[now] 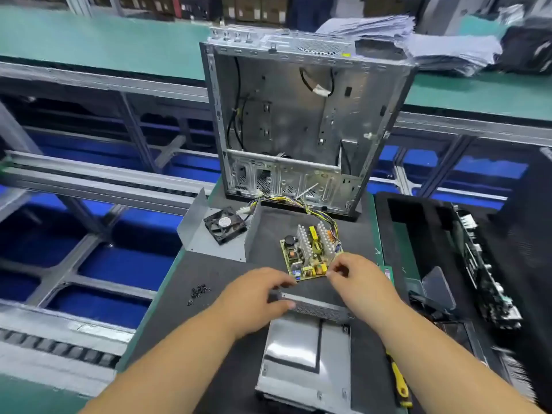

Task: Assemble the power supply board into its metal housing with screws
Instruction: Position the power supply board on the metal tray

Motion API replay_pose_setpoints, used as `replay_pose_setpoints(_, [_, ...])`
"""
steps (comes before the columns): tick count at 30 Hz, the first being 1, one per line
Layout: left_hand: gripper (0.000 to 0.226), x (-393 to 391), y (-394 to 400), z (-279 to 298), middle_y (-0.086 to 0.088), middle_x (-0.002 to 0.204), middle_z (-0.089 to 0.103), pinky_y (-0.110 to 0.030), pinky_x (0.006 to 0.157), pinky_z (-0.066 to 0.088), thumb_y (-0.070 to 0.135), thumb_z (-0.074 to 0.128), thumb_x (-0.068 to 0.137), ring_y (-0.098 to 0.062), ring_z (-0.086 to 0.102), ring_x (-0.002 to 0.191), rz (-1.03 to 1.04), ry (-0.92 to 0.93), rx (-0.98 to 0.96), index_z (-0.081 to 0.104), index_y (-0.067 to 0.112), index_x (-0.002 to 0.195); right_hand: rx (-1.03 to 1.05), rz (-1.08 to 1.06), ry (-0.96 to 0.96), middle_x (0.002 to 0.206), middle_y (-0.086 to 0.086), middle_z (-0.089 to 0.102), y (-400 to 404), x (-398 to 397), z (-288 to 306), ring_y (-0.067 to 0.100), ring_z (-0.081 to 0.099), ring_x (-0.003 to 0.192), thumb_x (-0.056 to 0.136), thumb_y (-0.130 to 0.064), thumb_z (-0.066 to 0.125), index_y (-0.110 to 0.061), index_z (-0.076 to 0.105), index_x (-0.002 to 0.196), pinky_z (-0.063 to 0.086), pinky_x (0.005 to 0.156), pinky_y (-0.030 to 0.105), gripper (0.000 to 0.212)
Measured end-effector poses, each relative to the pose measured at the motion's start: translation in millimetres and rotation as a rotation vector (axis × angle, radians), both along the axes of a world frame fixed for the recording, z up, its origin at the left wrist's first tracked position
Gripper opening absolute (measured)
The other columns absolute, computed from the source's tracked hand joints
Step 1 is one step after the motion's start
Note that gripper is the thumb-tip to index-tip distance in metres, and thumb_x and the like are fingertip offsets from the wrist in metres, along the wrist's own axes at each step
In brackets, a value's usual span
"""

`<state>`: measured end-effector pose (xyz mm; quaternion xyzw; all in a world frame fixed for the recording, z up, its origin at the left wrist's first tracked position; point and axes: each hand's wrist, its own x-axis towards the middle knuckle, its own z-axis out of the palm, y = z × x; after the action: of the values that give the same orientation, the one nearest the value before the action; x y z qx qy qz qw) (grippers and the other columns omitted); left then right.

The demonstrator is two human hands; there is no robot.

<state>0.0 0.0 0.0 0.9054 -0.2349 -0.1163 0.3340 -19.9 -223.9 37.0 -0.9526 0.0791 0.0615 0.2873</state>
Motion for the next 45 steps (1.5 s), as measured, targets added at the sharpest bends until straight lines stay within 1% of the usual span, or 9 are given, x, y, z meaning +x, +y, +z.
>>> replay_pose_setpoints(4, [0.023,9,-12,3,0.014,0.105,0.062,-0.028,0.083,0.046,0.045,0.062,0.090,-0.007,0.056,0.100,-0.145,-0.065,0.156,0.067,0.035,0.110,-0.027,-0.106,0.013,0.083,-0.010,0.061,4,14,-2,0.013,0.058,0.077,0.088,-0.029,0.060,-0.031,0.059,0.079,0.051,0.072,0.035,0.009])
replay_pose_setpoints(8, [0.025,20,-3,4,0.011,0.100,0.062,-0.031,0.078,0.047,0.047,0.055,0.093,-0.011,0.056,0.096,-0.209,-0.115,0.248,0.068,0.034,0.109,-0.054,-0.167,0.014,0.097,-0.004,0.062,6,29,-2,0.018,0.059,0.085,0.086,-0.033,0.062,-0.029,0.060,0.090,0.045,0.068,0.031,0.006])
replay_pose_setpoints(14, [0.021,31,21,10,0.010,0.100,0.065,-0.026,0.068,0.039,0.046,0.056,0.093,-0.012,0.057,0.093,-0.144,-0.138,0.265,0.067,0.035,0.106,-0.228,-0.178,0.099,0.128,0.011,0.050,19,62,-8,0.034,0.049,0.120,0.079,-0.057,0.068,-0.012,0.048,0.128,0.044,0.092,0.042,0.069])
replay_pose_setpoints(19, [0.017,40,39,6,0.017,0.083,0.058,-0.025,0.064,0.038,0.046,0.060,0.089,-0.006,0.053,0.081,-0.011,-0.058,0.248,0.068,0.038,0.102,-0.201,-0.197,0.223,0.136,0.013,0.047,30,83,-22,0.035,0.050,0.124,0.072,-0.069,0.068,-0.010,0.040,0.138,0.046,0.094,0.042,0.093])
replay_pose_setpoints(25, [0.020,46,38,10,0.018,0.094,0.063,-0.022,0.073,0.047,0.049,0.067,0.083,0.001,0.058,0.081,-0.023,0.068,0.169,0.068,0.039,0.100,-0.273,-0.241,0.205,0.117,0.008,0.055,29,93,-28,0.031,0.059,0.105,0.070,-0.058,0.074,-0.012,0.047,0.123,0.050,0.072,0.036,0.074])
replay_pose_setpoints(29, [0.017,46,29,13,0.016,0.096,0.063,-0.027,0.079,0.051,0.047,0.065,0.086,-0.002,0.058,0.087,-0.035,0.018,0.160,0.069,0.038,0.100,-0.291,-0.250,0.128,0.089,0.000,0.055,22,92,-25,0.024,0.055,0.073,0.066,-0.053,0.069,-0.017,0.048,0.092,0.033,0.048,0.027,0.049])
replay_pose_setpoints(32, [0.016,47,25,13,0.016,0.096,0.064,-0.028,0.078,0.051,0.048,0.063,0.087,-0.004,0.057,0.088,-0.026,-0.030,0.188,0.070,0.038,0.098,-0.268,-0.263,0.094,0.081,-0.001,0.057,14,90,-17,0.022,0.056,0.068,0.063,-0.053,0.067,-0.018,0.051,0.085,0.037,0.050,0.026,0.044])
replay_pose_setpoints(37, [0.022,49,20,12,0.015,0.097,0.064,-0.026,0.072,0.047,0.055,0.060,0.086,-0.007,0.057,0.090,-0.068,-0.077,0.282,0.068,0.038,0.099,-0.243,-0.278,0.031,0.084,-0.005,0.053,0,88,3,0.022,0.052,0.074,0.065,-0.058,0.066,-0.025,0.057,0.103,0.039,0.056,0.028,0.052])
replay_pose_setpoints(45, [0.025,60,-3,13,0.006,0.097,0.065,-0.032,0.071,0.050,0.044,0.053,0.094,-0.020,0.058,0.091,-0.105,-0.232,0.337,0.071,0.029,0.104,-0.177,-0.287,0.003,0.081,-0.010,0.053,-8,93,34,0.017,0.056,0.077,0.063,-0.062,0.067,-0.031,0.054,0.105,0.046,0.061,0.029,0.054])
